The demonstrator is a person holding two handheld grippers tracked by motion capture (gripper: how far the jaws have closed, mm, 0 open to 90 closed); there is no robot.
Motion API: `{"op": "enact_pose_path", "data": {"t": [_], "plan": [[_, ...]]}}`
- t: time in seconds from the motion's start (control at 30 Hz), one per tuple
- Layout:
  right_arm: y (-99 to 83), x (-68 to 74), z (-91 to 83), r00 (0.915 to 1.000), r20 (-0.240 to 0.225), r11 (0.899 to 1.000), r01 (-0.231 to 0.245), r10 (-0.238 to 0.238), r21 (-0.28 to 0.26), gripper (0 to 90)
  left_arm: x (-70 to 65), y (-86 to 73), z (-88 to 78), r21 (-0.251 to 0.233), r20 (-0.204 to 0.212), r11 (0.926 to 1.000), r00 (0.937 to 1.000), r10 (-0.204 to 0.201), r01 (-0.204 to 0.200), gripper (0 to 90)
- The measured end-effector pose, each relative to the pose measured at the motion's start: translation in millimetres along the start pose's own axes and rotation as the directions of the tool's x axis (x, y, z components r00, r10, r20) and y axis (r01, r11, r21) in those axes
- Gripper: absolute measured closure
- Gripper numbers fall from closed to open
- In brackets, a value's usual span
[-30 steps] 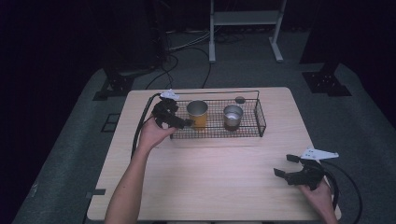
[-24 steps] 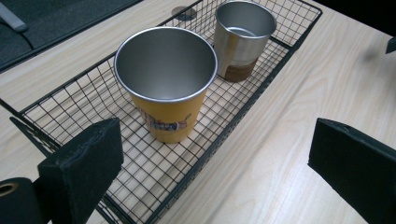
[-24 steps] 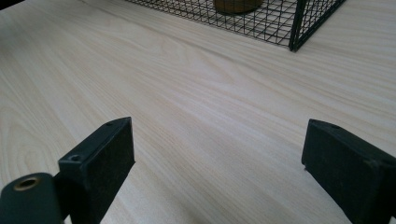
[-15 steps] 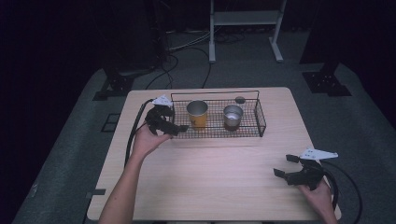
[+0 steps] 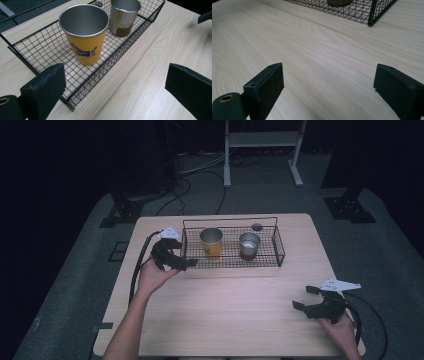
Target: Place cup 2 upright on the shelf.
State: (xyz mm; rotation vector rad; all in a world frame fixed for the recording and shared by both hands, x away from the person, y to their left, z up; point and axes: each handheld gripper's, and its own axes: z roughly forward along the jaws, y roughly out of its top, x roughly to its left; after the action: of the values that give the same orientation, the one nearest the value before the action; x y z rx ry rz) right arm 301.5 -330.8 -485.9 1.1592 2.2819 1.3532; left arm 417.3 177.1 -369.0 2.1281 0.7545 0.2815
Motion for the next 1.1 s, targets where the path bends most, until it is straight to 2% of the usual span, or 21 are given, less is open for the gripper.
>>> {"op": "enact_pose_path", "data": {"t": [0.57,1.1], "plan": [[-0.1,0.5,0.6,1.0,0.002,1.0,0.002,-0.002,0.005,8.5,-9.7,-18.2,-15.9,-0.031,-0.008,0.9995,1.0,-0.004,0.004,2.2],[-0.3,1.3,1.6,1.0,0.004,1.0,0.005,-0.005,0.006,8.5,-13.4,-38.0,-28.0,-0.052,-0.013,0.9985,0.9997,-0.02,0.019,2.2]]}}
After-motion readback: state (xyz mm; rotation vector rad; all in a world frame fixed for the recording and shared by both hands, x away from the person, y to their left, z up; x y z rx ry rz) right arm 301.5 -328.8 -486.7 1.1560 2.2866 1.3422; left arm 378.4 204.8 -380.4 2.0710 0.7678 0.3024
